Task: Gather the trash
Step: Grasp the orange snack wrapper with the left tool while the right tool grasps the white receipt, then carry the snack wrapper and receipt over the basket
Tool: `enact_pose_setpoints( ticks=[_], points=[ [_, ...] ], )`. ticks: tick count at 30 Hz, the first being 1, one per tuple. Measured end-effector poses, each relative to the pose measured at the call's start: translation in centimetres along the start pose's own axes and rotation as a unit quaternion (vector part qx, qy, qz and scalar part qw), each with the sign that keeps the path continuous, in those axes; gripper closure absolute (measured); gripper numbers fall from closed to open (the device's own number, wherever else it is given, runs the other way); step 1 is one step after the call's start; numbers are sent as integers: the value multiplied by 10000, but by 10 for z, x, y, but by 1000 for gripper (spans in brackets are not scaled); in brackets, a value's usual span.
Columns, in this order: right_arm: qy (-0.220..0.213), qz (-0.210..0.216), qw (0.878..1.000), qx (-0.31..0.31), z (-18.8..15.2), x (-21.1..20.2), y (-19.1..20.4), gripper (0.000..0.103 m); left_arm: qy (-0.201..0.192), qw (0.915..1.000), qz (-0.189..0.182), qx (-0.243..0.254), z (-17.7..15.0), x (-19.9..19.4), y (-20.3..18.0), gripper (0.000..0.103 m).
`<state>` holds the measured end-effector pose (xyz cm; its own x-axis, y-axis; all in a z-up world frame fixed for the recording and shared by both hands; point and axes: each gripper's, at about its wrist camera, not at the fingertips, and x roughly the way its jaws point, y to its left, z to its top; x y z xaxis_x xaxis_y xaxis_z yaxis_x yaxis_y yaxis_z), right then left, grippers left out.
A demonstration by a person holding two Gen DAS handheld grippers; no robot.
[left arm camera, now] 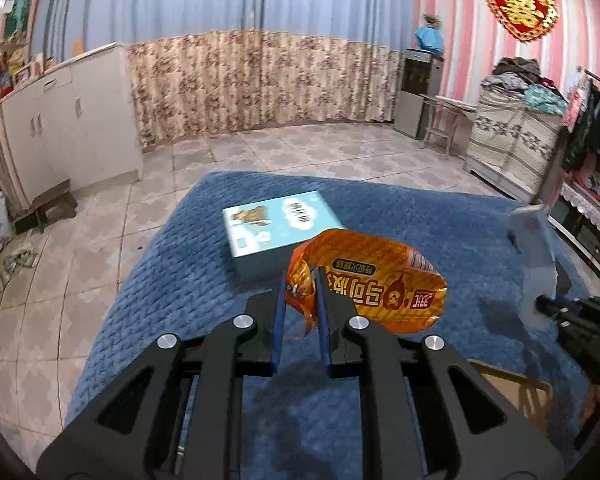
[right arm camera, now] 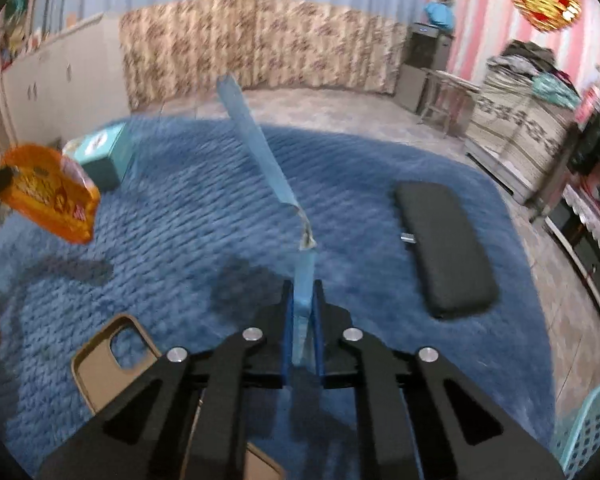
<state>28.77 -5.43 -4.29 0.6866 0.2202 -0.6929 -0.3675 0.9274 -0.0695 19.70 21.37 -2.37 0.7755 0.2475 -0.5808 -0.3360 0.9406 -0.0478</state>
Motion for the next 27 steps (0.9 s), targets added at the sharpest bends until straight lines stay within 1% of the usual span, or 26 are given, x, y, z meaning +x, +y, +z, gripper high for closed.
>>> enact_pose_setpoints(
  ticks=[5,9,13,18,21,23,27],
  points=[
    [-199,-81,9983,547,-18,-42,-53,94,-136,9992,-306,205,6,-12,-38,90],
    [-292,-299,9957,829,-40,-70,-88,94,-177,9973,-601,382,7,-22,-74,90],
    [-385,-445,9920,1116,-65,-92,-115,94,-128,9944,-875,570,1,-32,-107,90],
    [-452,-619,9865,1445,-91,-111,-138,94,-95,9900,-1165,787,-9,-44,-146,90],
    [-570,-764,9795,1773,-108,-127,-161,94,-82,9860,-1370,945,-13,-49,-172,90],
    [-689,-931,9722,2034,-119,-141,-180,94,-87,9833,-1496,1034,-15,-55,-187,90],
    [-858,-1400,9566,2406,-139,-167,-217,94,-103,9764,-1762,1244,-20,-63,-222,90]
  ],
)
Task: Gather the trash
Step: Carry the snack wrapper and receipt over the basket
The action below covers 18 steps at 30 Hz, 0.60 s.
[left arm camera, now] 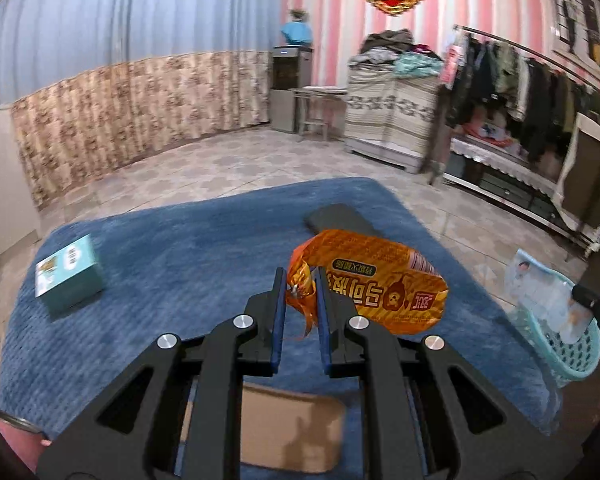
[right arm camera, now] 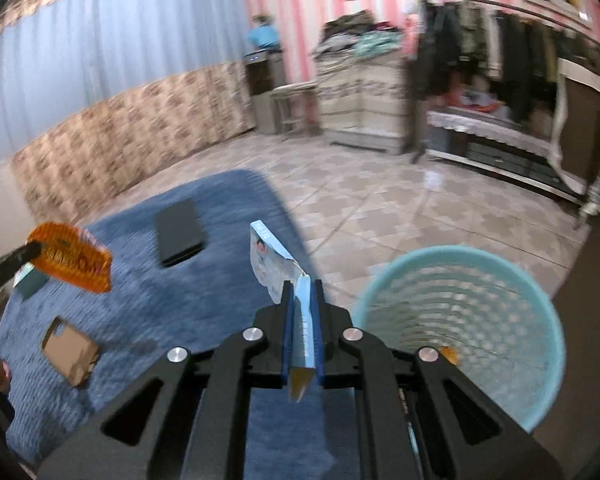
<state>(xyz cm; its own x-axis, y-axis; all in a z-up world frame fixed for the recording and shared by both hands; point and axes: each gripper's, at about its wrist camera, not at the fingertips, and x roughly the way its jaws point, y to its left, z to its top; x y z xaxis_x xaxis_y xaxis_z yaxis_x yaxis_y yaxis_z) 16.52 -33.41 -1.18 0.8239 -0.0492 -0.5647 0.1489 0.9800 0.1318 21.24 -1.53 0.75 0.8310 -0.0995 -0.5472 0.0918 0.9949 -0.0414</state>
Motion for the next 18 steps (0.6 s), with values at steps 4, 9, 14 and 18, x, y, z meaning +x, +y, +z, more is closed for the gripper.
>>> enact_pose_setpoints(
  ticks=[4,9,14,18],
  points=[
    [-138,-487,9985,205,3,-11,-37,94,-19,9993,-325,200,4,6,-42,90],
    [-217,-1126,9929,315,2,-22,-76,94,-11,9971,-660,371,6,14,-92,90],
    [-252,-1593,9859,437,-1,-32,-107,94,-56,9943,-858,630,2,17,-136,90],
    [-242,-1889,9803,530,-2,-36,-128,94,-26,9917,-1008,799,-2,19,-167,90]
  ],
)
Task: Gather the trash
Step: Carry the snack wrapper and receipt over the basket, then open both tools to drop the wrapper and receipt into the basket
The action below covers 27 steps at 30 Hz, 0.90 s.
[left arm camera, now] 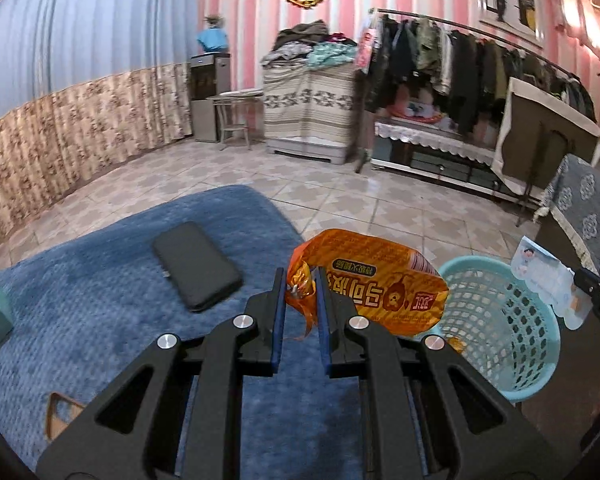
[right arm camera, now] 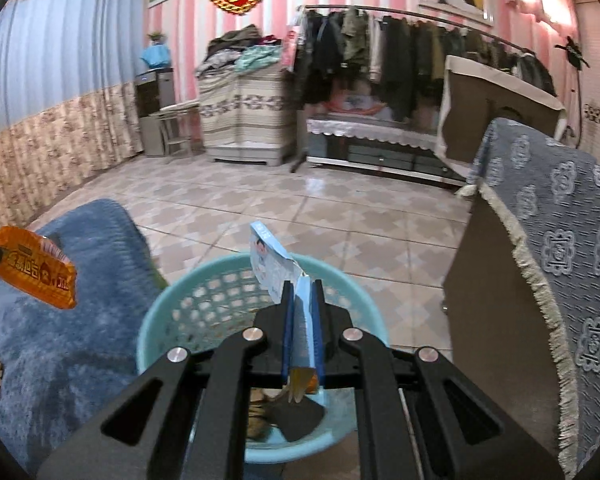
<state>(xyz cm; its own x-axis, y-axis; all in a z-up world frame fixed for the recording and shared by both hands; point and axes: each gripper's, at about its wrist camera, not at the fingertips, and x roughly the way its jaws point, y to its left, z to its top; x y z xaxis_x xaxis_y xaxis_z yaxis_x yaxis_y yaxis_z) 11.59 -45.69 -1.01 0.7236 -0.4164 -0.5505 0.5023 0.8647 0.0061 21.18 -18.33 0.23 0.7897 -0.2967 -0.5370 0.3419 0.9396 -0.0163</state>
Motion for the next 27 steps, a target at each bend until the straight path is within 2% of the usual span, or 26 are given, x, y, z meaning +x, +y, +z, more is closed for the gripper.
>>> enact_pose_setpoints(
  ticks=[9,14,21,27],
  points=[
    [61,-245,9992,310,-2,8,-31,94,44,9991,-235,357,2,19,-50,90],
    [135,-236,9986,459,-5,14,-41,94,124,9979,-312,550,-2,33,-76,90],
    [225,-163,9976,630,-8,20,-45,94,332,9937,-625,865,-12,53,-118,90],
    [348,-90,9970,683,-12,31,-44,94,470,9913,-683,1018,-17,71,-141,89]
  ],
)
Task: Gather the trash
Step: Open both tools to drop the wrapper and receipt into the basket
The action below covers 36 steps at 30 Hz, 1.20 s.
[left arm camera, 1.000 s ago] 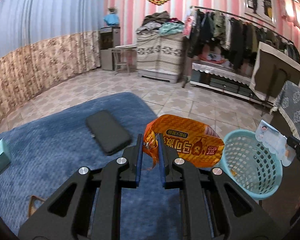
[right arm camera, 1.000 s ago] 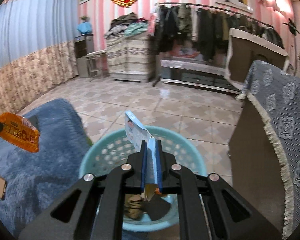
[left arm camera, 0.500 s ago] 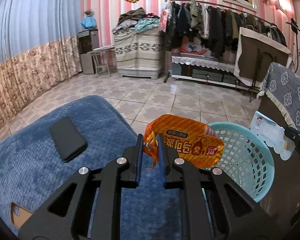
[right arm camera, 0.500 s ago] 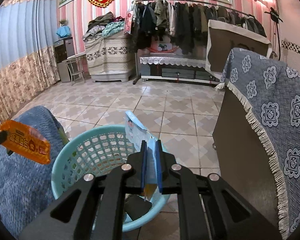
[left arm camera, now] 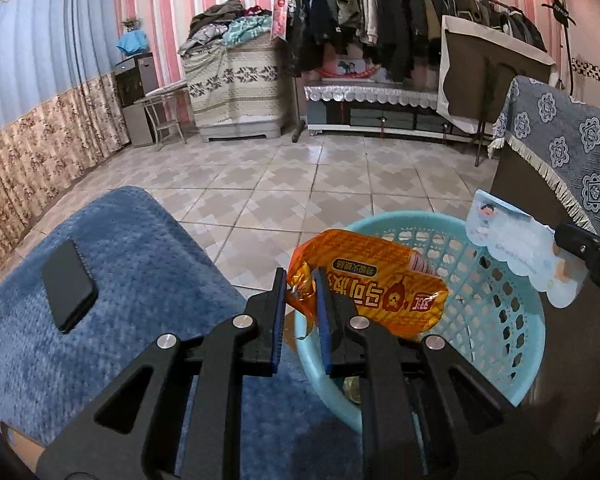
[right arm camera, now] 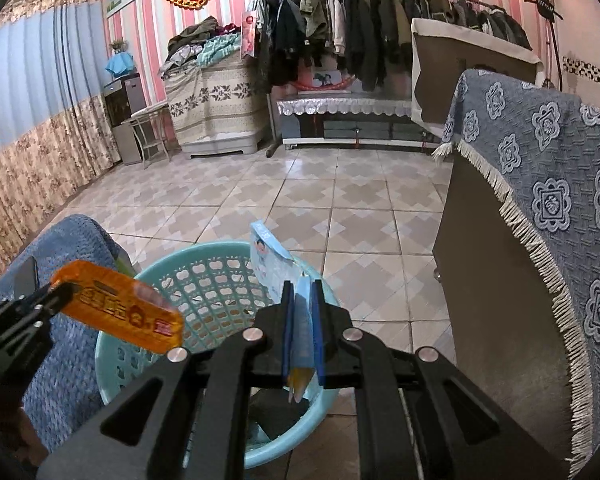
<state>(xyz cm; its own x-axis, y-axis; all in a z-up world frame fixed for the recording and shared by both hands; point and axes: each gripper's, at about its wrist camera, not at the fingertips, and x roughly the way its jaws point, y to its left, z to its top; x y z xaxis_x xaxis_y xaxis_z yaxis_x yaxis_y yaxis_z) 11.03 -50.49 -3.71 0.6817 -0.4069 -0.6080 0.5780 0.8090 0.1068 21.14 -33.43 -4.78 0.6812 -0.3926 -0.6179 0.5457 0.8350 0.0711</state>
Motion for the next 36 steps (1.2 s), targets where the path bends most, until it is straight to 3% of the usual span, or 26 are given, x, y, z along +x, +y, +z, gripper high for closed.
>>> enact_pose_setpoints(
  ticks=[1,3,5,8,16,24,25,26,28,30,36],
  points=[
    [12,16,10000,15,0,1,0,94,6,10000,-32,-2,1,2,-1,86],
    [31,47,10000,33,0,4,0,94,-27,10000,-39,27,3,3,-3,70],
    [69,92,9999,39,0,7,1,94,-99,9999,-40,27,5,-1,-3,46],
    [116,134,9998,29,-1,12,3,94,-307,9995,-31,9,7,-11,1,24],
    [195,320,9993,-57,-2,24,23,94,-653,9972,319,-200,9,-37,35,5],
    [289,346,9986,-284,-7,40,45,92,-828,9933,653,-470,4,-66,70,5],
    [300,328,9986,-275,-7,41,45,85,-831,9929,692,-493,3,-70,73,5],
    [309,318,9987,-249,-7,42,44,63,-833,9923,752,-530,1,-74,78,5],
    [237,316,9991,-131,-7,41,41,38,-834,9911,850,-588,-4,-82,86,5],
    [207,302,9993,-84,-6,39,39,38,-814,9902,943,-635,-8,-90,95,5],
    [22,195,9995,-234,-10,31,46,13,-898,9847,1243,-825,-26,-124,115,5]
  ],
)
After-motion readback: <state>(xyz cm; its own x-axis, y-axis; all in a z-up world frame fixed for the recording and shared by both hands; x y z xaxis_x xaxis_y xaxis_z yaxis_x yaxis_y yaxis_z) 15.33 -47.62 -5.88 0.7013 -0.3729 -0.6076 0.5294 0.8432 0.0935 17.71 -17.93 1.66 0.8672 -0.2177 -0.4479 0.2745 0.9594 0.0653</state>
